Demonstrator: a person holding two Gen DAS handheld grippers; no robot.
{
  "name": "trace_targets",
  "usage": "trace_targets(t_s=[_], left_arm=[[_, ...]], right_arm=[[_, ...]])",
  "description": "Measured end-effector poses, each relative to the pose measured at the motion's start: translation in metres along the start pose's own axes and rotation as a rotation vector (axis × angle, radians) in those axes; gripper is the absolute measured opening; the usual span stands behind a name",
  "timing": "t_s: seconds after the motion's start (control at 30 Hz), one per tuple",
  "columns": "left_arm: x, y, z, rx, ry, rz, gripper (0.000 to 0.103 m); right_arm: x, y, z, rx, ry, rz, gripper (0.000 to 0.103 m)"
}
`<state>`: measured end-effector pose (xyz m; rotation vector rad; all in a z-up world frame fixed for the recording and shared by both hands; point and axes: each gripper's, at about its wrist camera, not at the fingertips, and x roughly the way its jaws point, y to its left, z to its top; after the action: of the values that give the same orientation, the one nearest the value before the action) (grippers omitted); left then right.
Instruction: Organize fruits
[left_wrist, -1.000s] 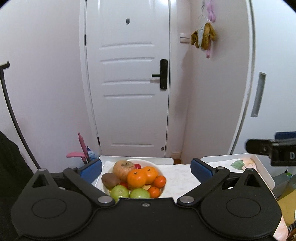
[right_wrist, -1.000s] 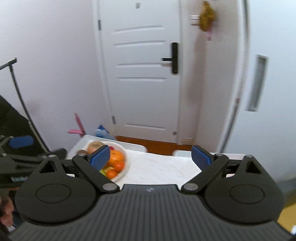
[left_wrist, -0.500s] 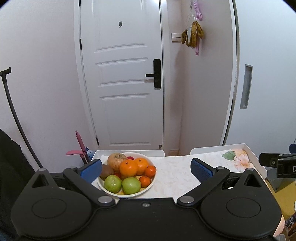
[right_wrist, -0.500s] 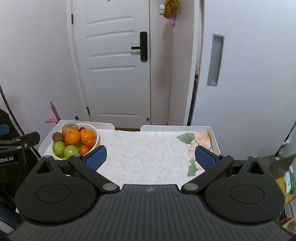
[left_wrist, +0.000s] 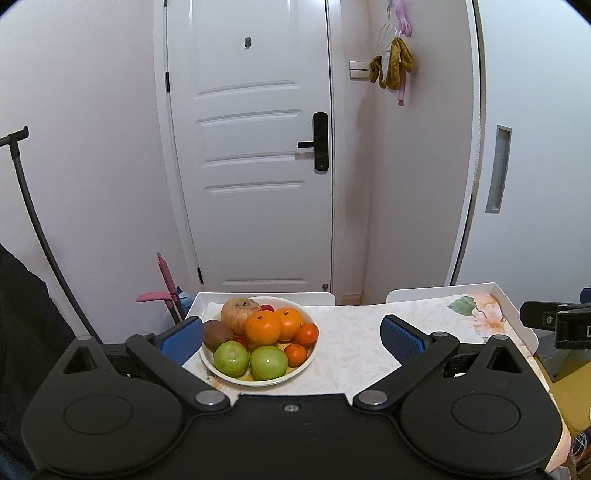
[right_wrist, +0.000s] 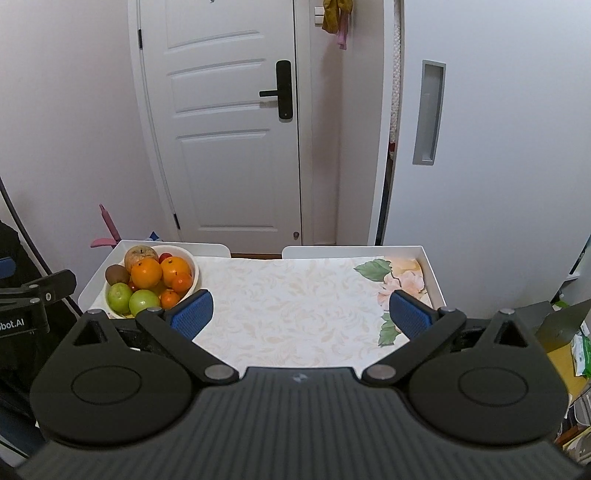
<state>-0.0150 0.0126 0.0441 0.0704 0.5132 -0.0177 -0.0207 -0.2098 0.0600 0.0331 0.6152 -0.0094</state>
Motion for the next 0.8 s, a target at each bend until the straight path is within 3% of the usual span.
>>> trace_targets(t_s=[0.8], left_arm=[[0.0093, 0.0047, -0.0089, -0.009, 0.063, -0.005, 0.103]], right_arm=[[0.0107, 0.0053, -0.0073, 0.013, 0.061, -0.003, 0.103]])
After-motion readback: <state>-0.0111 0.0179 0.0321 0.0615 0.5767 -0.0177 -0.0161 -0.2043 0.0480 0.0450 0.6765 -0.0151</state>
